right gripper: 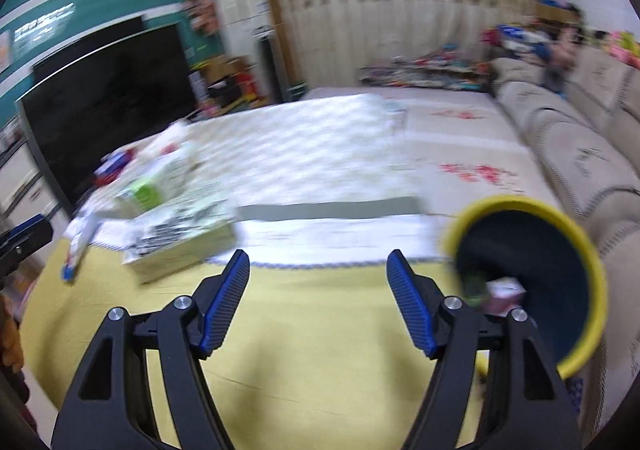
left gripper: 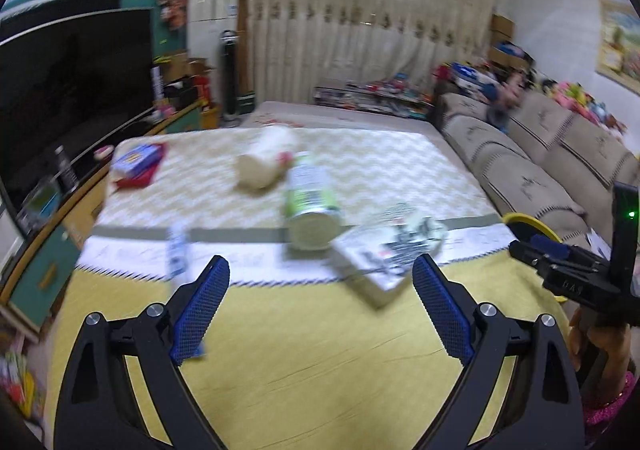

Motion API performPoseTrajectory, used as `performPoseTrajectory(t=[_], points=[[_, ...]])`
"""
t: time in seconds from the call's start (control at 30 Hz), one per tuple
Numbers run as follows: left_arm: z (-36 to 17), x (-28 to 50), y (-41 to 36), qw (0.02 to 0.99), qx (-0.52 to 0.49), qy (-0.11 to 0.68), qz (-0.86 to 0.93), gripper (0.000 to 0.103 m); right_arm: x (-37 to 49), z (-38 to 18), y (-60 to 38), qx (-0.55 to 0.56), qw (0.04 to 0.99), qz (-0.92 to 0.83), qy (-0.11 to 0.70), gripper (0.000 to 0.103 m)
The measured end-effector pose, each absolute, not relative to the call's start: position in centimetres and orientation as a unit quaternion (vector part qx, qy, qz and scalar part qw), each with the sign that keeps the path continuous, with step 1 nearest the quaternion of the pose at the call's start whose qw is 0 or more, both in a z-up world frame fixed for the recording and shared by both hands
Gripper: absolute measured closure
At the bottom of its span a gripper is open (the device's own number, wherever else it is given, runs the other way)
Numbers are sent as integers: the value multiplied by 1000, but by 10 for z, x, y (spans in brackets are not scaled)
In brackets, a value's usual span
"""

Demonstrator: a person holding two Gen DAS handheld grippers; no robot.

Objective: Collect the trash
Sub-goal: 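Grasp the white box with black floral print with the right tool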

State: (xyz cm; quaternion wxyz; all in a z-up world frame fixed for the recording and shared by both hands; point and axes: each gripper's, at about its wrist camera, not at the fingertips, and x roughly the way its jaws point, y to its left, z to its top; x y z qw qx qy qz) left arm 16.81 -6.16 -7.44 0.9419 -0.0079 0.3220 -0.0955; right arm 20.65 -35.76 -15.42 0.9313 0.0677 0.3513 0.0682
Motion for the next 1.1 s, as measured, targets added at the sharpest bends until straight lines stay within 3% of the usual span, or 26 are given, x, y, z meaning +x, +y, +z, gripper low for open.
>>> performPoseTrajectory(t=[0.57,0.87,1.1], points=[[-93,155,17,940,-41,339,-21,12,240,-159,-205,-56,917,125,375,32],[-104,163,11,936,-45,347,-35,12,251,-172,-224,-75,910,82,400,27],[-107,168,2,935,-43,350,-45,12,252,-167,-299,-36,921,-10,388,27]])
